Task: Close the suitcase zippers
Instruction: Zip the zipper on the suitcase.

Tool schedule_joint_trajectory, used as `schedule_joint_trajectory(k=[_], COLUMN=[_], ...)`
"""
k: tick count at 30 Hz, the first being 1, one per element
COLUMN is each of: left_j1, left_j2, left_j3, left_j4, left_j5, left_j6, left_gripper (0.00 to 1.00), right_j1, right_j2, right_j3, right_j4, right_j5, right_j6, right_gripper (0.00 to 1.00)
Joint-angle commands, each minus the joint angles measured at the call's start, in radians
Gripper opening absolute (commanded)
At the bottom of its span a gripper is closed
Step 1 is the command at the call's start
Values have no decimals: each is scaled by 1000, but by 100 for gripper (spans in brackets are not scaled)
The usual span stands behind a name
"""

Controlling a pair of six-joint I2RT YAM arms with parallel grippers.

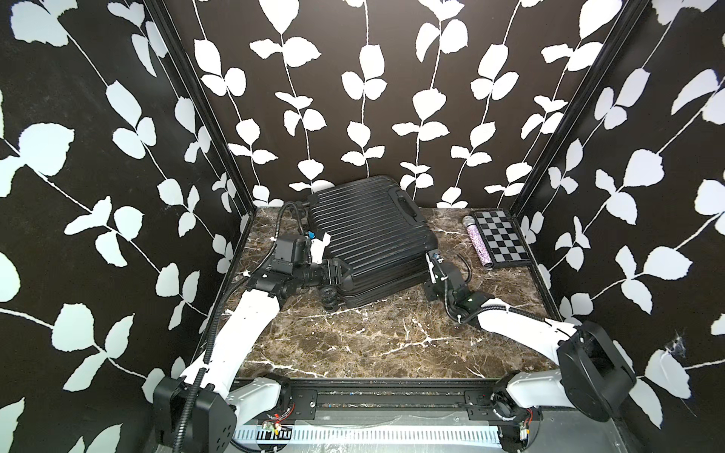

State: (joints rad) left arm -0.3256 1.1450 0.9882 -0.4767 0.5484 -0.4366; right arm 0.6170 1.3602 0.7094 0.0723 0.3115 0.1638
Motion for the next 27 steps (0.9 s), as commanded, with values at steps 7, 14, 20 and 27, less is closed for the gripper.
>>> schedule_joint_trajectory(k=[7,14,20,27], left_j1=[-33,-32,-28,-21], left_j2=[-1,-22,4,37], left_j3=[191,247,203,154], left_j4=[-232,-407,-465,-410], left_j5=[-281,-302,-300,-246], left_j6=[293,755,1022,1160], left_gripper=[82,86,88,90], right_j1=[-20,-23,-24,-24], right_j2=[-34,-42,-41,-40], right_j3=[9,1,1,1], right_j4=[5,0,3,0], right_j5=[-30,-32,-44,-52], right_j6=[-10,-8,-7,3], right_gripper=[0,0,0,0])
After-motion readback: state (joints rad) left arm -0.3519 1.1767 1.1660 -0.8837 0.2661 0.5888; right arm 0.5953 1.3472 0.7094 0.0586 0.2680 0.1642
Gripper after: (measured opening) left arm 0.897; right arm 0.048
